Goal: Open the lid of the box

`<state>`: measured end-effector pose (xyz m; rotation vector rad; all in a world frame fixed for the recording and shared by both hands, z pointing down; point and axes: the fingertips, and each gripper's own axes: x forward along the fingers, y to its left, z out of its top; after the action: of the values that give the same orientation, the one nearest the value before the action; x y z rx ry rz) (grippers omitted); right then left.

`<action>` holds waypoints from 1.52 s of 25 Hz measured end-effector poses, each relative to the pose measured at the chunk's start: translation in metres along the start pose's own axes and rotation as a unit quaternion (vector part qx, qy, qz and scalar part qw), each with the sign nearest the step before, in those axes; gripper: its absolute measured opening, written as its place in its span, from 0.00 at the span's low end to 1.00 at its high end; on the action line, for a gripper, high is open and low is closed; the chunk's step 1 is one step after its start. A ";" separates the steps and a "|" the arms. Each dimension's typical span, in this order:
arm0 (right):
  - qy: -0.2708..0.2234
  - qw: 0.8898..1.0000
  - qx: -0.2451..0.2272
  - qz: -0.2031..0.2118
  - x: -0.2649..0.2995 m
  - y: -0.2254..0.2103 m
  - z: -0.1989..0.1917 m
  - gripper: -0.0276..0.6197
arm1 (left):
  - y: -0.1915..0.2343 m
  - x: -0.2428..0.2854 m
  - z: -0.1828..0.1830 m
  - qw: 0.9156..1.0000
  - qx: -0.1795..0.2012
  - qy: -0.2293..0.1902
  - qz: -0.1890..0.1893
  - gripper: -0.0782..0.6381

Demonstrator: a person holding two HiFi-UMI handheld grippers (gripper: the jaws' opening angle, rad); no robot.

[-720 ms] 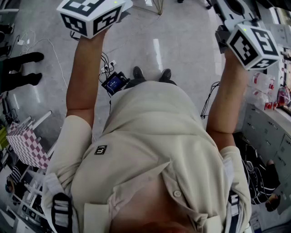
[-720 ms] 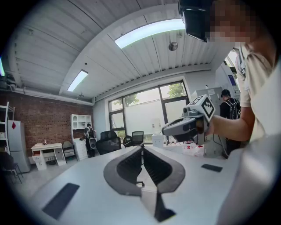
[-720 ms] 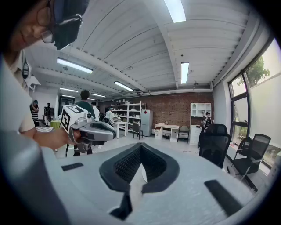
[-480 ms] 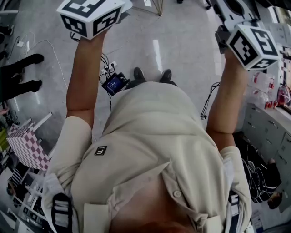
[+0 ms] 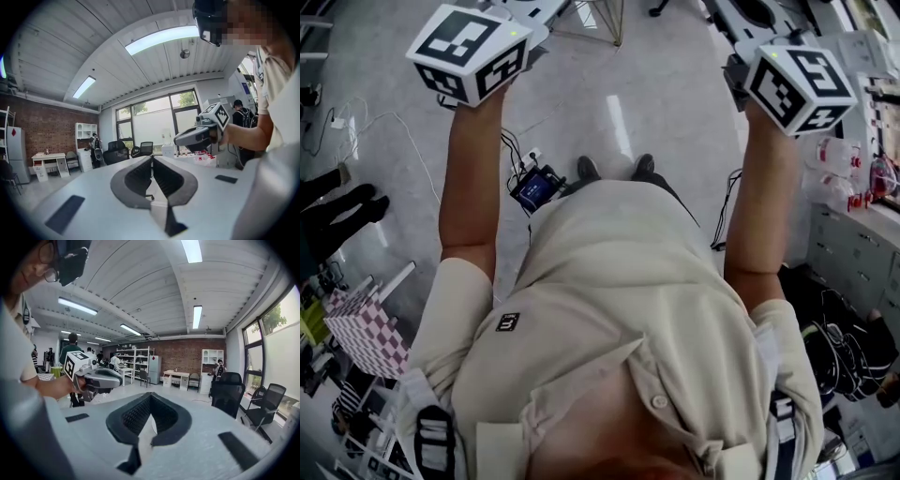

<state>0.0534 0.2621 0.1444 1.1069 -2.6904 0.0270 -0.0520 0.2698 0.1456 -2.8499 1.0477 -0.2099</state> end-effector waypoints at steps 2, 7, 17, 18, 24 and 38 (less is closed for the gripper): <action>0.000 1.000 0.006 0.003 0.000 -0.003 -0.002 0.03 | 0.000 0.003 0.000 1.000 -0.001 -0.002 -0.001 0.13; -0.006 1.000 0.018 0.005 0.011 -0.009 0.001 0.03 | 0.012 0.005 -0.002 1.000 -0.005 -0.006 0.000 0.13; -0.009 0.999 0.025 0.040 0.041 -0.064 -0.006 0.03 | 0.038 0.051 -0.011 0.999 -0.012 0.015 0.031 0.13; -0.010 0.999 0.026 0.046 0.045 -0.071 -0.006 0.03 | 0.040 0.057 -0.011 0.999 -0.012 0.018 0.035 0.13; -0.014 0.996 0.026 0.084 0.073 -0.114 -0.006 0.03 | 0.063 0.098 -0.010 0.997 -0.013 0.030 0.065 0.13; -0.015 0.988 0.027 0.150 0.123 -0.191 -0.009 0.03 | 0.102 0.168 -0.018 0.991 -0.021 0.053 0.125 0.13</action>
<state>0.1039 0.0414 0.1671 0.7096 -2.8732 0.1348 0.0072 0.0823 0.1651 -2.7349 1.4314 -0.3227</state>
